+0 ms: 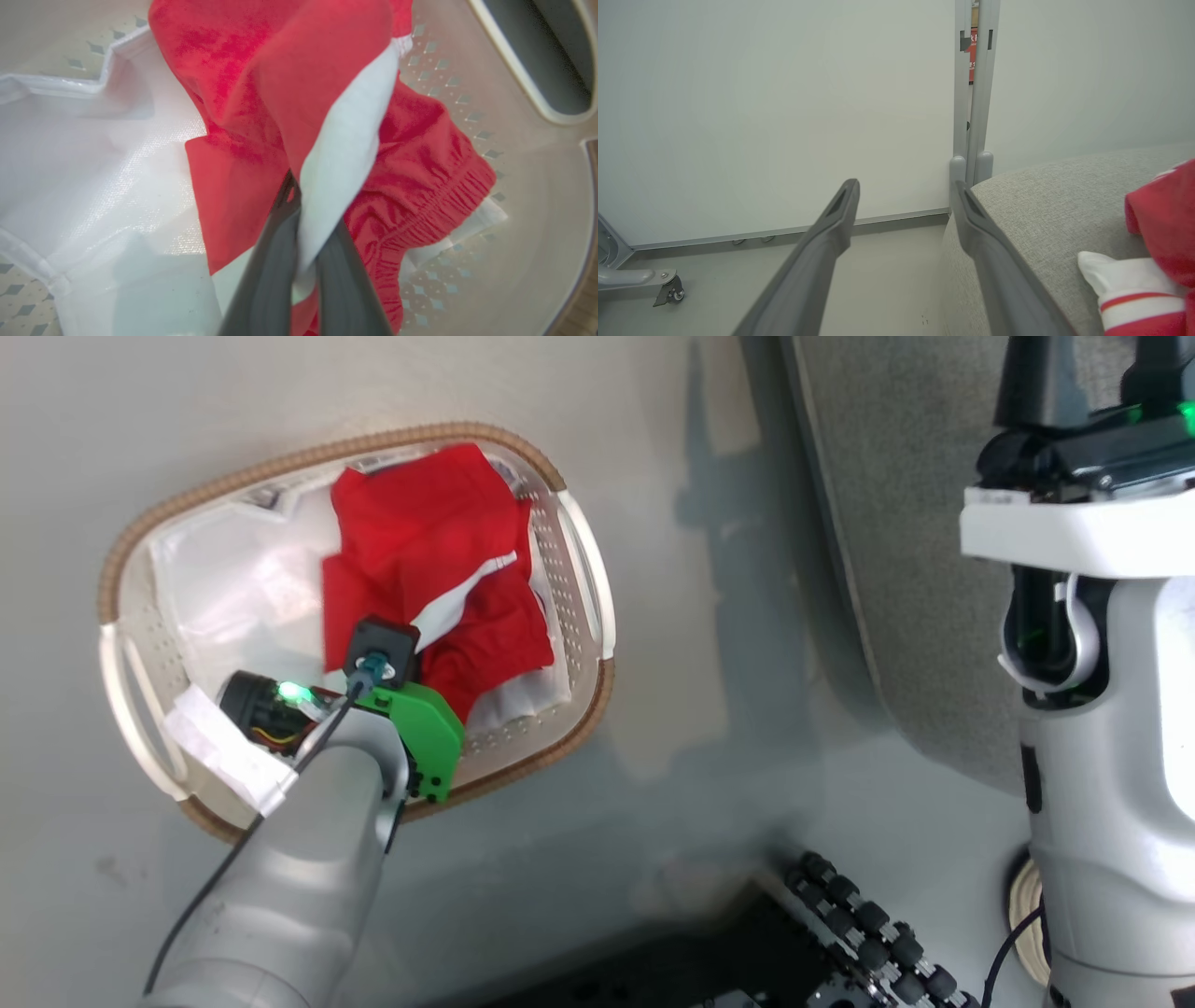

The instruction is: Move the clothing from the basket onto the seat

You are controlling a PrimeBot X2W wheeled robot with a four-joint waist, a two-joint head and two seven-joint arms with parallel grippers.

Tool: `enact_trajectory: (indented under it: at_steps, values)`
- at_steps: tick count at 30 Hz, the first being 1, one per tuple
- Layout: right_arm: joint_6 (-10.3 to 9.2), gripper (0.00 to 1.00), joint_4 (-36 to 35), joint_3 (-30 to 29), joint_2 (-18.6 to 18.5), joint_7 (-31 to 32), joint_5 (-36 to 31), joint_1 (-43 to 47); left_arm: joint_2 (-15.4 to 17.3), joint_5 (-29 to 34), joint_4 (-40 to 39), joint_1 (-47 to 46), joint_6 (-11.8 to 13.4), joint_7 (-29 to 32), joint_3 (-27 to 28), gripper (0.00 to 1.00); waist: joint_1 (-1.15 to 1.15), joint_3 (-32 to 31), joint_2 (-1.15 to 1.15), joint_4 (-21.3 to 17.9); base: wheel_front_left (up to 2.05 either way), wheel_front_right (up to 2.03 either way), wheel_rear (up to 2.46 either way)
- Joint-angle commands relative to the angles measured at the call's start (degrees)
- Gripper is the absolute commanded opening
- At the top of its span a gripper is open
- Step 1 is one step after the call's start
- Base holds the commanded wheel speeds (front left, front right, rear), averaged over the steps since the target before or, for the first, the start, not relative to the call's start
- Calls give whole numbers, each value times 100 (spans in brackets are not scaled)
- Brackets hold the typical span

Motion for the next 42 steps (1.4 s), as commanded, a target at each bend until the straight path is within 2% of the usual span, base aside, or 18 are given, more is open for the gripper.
enact_trajectory:
  at_steps: [1, 17, 24, 33, 42]
  values:
    - [-7, 100, 63, 17, -20, 0, -29, 155, 45, -59, -176, 191, 37, -25, 64, 0, 0, -531, 0, 174, 0, 0, 0]
    - [-8, 100, 920, 236, -21, 0, -438, 1351, 182, 167, -2780, 2147, 92, -20, 814, 0, 0, -2566, 0, 872, 0, 0, 0]
    - [-8, 100, 1263, 320, -21, 0, -524, 1970, 120, 414, -3900, 2795, -4, -19, 1210, 0, 0, -3357, 0, 1102, 0, 0, 0]
    - [-7, 100, 1469, 497, -24, 0, -715, 2577, 62, 581, -5104, 3139, -94, -21, 1629, 0, 0, -3965, 0, 1264, 0, 0, 0]
    - [-8, 100, 1629, 579, -22, 0, -647, 2916, 18, 576, -6085, 3056, -231, -20, 1723, 0, 0, -4389, 0, 1268, 0, 0, 0]
